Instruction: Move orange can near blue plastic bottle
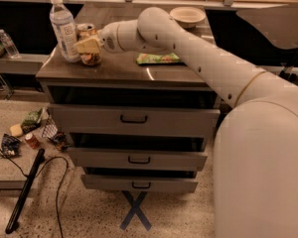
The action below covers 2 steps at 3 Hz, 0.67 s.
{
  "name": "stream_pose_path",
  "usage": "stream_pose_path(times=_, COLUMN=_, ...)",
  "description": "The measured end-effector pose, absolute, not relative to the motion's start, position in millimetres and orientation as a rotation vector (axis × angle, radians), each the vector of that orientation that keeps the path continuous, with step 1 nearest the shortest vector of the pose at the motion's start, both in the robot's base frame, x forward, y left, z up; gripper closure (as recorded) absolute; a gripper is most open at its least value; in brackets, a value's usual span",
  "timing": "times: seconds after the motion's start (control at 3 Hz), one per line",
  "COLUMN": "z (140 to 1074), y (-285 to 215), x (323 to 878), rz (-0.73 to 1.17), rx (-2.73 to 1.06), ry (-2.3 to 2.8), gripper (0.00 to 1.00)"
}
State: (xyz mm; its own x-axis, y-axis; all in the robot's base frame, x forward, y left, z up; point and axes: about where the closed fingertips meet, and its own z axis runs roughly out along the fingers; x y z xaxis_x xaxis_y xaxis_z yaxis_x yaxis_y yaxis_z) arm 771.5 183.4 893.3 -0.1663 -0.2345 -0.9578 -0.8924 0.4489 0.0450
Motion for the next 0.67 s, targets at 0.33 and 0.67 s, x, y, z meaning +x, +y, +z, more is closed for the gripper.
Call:
stream_pose_path(times=0.33, z=905, y=161, x=765, rz=0.759, rx=-0.975, ry=1.653, gripper=0.00)
stream_pose_path(times=0.67, z=923, y=109, x=762, rz=0.633, rx=-0.914, ry=1.678, gripper=0.00)
